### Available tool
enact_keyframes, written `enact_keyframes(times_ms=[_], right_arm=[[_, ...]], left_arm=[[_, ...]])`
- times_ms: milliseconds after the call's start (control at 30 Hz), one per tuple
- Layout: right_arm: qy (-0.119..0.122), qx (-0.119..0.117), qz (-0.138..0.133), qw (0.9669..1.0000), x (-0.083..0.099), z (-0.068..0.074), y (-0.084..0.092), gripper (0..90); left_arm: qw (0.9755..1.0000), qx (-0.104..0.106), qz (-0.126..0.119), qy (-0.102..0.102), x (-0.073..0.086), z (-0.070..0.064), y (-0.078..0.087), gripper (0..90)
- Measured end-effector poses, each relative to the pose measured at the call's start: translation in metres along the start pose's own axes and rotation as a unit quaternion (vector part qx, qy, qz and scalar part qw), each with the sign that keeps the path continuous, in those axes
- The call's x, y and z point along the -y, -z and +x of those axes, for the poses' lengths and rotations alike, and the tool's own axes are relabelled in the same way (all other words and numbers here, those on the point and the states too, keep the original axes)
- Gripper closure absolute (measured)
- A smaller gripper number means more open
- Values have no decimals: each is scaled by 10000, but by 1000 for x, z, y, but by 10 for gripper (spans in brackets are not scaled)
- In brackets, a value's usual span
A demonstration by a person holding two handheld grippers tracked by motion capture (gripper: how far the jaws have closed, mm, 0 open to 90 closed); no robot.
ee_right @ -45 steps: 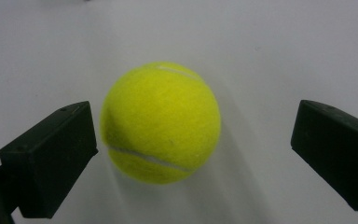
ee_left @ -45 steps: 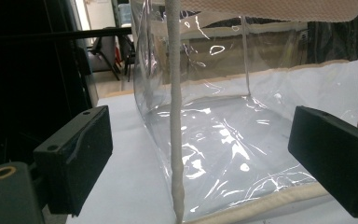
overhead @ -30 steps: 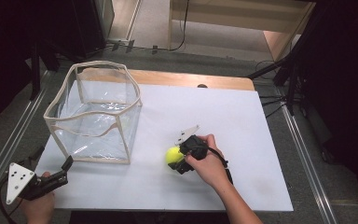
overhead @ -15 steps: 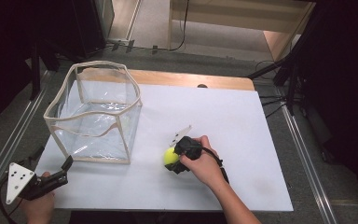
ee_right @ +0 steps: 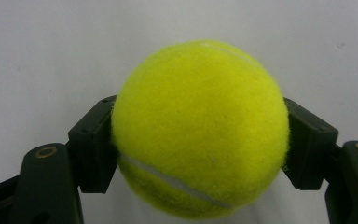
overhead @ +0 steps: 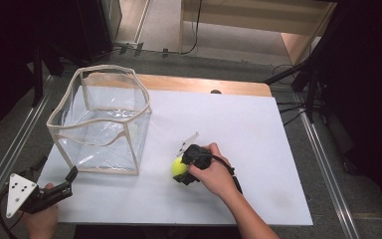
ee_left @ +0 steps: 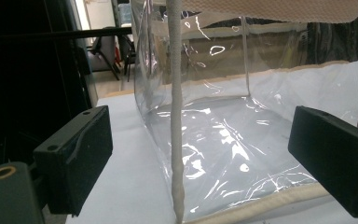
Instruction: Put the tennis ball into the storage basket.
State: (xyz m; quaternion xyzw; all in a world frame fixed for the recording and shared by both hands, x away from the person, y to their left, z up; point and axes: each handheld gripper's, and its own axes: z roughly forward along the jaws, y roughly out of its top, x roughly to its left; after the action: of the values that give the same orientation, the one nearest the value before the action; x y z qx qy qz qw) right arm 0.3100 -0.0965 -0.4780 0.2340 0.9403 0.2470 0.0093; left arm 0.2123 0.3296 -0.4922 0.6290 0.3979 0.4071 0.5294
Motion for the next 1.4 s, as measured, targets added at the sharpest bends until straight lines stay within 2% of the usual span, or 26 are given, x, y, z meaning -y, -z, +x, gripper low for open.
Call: enact_keyframes(times_ms=[200,433,500,567,800,1100,1400], right_arm=[[60,46,23,10000,-12,2,0,238],[203,-85,27,9998,-27,2,-1,239],[181,-135,45,9997,-31,3,-2,239],[276,-146,46,9995,-36,2,-3,239],[339,-190,29,9992,-49,4,-4,239],[482,-196,57,9986,-65,7,4,239],[516,-275,39,9983,-79,9,17,239]], left_arm=[[10000,-2,2,15,0,0,0,68],[10000,-5,12,11,0,0,0,68],[10000,-2,9,23,0,1,0,68],[10000,-1,6,29,0,1,0,68],[10000,-6,4,34,0,1,0,68],[10000,9,6,43,0,1,0,68],[10000,8,-7,73,0,2,0,68]])
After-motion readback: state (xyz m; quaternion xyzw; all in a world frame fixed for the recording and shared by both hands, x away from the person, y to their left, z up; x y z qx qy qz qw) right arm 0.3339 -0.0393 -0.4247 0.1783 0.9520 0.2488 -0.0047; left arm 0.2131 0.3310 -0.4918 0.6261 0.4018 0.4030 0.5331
